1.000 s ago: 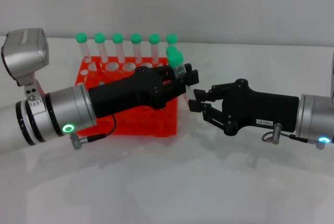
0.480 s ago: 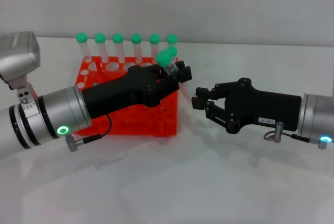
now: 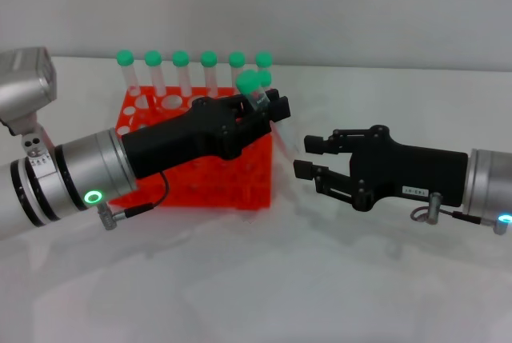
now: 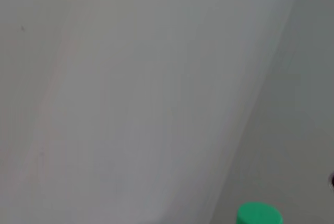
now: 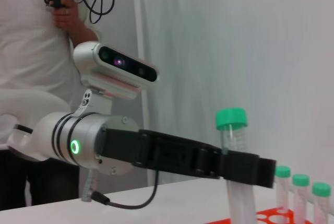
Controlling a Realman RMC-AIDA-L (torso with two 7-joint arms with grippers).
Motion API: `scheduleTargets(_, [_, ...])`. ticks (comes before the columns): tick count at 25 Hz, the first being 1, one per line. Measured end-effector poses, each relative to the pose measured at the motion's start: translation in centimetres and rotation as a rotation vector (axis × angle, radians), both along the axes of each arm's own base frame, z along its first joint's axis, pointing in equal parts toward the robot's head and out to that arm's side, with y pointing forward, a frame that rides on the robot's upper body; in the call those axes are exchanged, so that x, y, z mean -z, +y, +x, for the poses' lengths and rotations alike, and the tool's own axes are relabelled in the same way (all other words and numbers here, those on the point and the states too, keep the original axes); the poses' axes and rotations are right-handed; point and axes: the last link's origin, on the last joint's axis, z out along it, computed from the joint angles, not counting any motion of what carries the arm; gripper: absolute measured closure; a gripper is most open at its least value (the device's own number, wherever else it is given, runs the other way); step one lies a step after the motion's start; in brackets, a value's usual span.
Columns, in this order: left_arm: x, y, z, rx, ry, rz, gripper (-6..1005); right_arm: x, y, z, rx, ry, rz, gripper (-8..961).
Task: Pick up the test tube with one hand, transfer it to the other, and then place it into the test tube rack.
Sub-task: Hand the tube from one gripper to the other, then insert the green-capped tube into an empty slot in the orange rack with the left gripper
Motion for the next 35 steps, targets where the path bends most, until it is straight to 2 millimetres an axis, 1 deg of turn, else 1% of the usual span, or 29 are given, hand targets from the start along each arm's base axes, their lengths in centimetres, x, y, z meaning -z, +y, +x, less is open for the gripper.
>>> scheduleTargets(2, [-0.1,0.1,0.0,-0.001,-0.002,0.005,783,-0.3,0.1,0.3,0.018,0.009,0.011,787])
scheduleTargets(5, [-0.7,0.4,0.0,-0.004,-0.006,0.024,786,-0.9,0.3,0.9,0.045,0.024,0.028,572])
scheduleTargets(11, [-2.4,1.5,-0.4,0.01,0.056,0.09,782,-2.1,0.4,2.4,0.11,0.048,0.065,340])
scheduleTargets(13, [-3.1,2.0,-0.7,0.006,0.1,0.126,779,-2.3,0.4,2.8,0.121,0.053,0.073,261])
scheduleTargets(15, [-3.7,2.7,-0.9,-0.002,0.143,0.162,777,-3.2,0.1,3.7,0.15,0.075,0.095,182])
scheduleTargets(16, [-3.9,3.0,-0.9,-0.005,0.168,0.182,776,-3.4,0.1,3.9,0.153,0.079,0.098,143])
scheduleTargets(21, [-4.8,4.3,-1.1,0.001,0.284,0.28,771,-4.0,-0.3,4.7,0.172,0.097,0.109,85])
scheduleTargets(23, [-4.8,4.5,-0.9,0.013,0.303,0.309,768,-4.0,-0.5,4.9,0.178,0.097,0.11,85])
scheduleTargets(24, [-4.8,4.7,-0.8,0.024,0.337,0.362,767,-4.0,-0.5,5.0,0.18,0.096,0.11,85])
scheduleTargets(27, [-4.5,5.1,-1.1,0.013,0.384,0.407,764,-4.1,-0.6,5.1,0.187,0.099,0.107,85])
scheduleTargets(31, [-3.9,4.8,-2.2,0.011,0.431,0.437,760,-4.1,-0.6,5.1,0.204,0.108,0.095,86])
scheduleTargets(35, [-3.8,4.1,-3.3,0.006,0.444,0.489,755,-4.1,-0.6,5.1,0.213,0.112,0.089,86])
